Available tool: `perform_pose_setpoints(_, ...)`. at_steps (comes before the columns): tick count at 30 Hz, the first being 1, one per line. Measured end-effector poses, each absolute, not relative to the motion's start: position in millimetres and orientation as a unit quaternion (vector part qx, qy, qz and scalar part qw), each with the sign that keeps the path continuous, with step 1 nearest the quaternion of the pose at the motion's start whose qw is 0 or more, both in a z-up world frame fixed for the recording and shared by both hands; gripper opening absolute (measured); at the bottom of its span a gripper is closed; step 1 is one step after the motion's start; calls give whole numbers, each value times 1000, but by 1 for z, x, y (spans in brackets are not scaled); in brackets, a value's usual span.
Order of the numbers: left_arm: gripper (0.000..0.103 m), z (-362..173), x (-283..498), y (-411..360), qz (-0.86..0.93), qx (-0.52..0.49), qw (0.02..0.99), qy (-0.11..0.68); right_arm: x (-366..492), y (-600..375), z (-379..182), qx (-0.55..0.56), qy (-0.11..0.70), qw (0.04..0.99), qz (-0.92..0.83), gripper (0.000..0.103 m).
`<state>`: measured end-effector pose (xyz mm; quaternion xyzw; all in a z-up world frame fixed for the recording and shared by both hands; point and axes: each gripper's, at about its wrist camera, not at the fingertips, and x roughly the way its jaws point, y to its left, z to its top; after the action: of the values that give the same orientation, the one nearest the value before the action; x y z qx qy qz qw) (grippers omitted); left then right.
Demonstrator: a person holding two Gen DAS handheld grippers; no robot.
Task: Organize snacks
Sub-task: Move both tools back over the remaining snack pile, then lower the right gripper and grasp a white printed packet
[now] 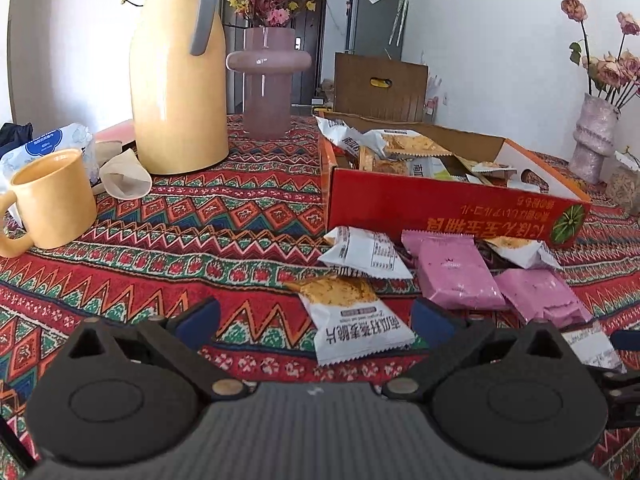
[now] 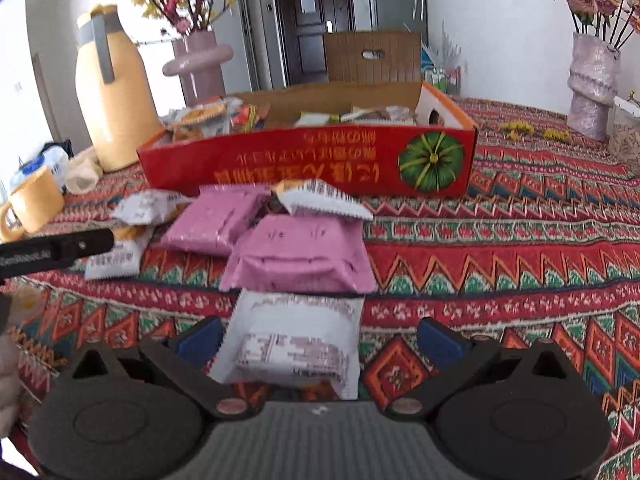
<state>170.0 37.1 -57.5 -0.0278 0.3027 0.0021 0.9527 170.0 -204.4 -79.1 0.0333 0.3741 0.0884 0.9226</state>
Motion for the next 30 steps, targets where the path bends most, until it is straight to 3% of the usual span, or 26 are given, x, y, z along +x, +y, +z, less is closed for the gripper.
perform_pose_setpoints(17, 103, -63, 166, 43, -11, -44, 950, 310, 170, -192, -82, 2, 377, 924, 58, 102)
perform_pose_setpoints(19, 103, -63, 166, 43, -12, -44, 949, 310, 169, -192, -81, 3, 375, 925, 59, 93)
perform_pose_setpoints(22, 103, -63, 166, 43, -12, -44, 949, 310, 166, -192, -76, 3, 368, 928, 62, 67)
perform_pose_setpoints(26, 103, -63, 167, 43, -11, -44, 949, 311, 161, -196, -74, 11, 359, 931, 67, 56)
perform_pose_setpoints(30, 103, -64, 167, 42, -10, -44, 949, 312, 154, -203, -63, 11, 324, 944, 61, 54)
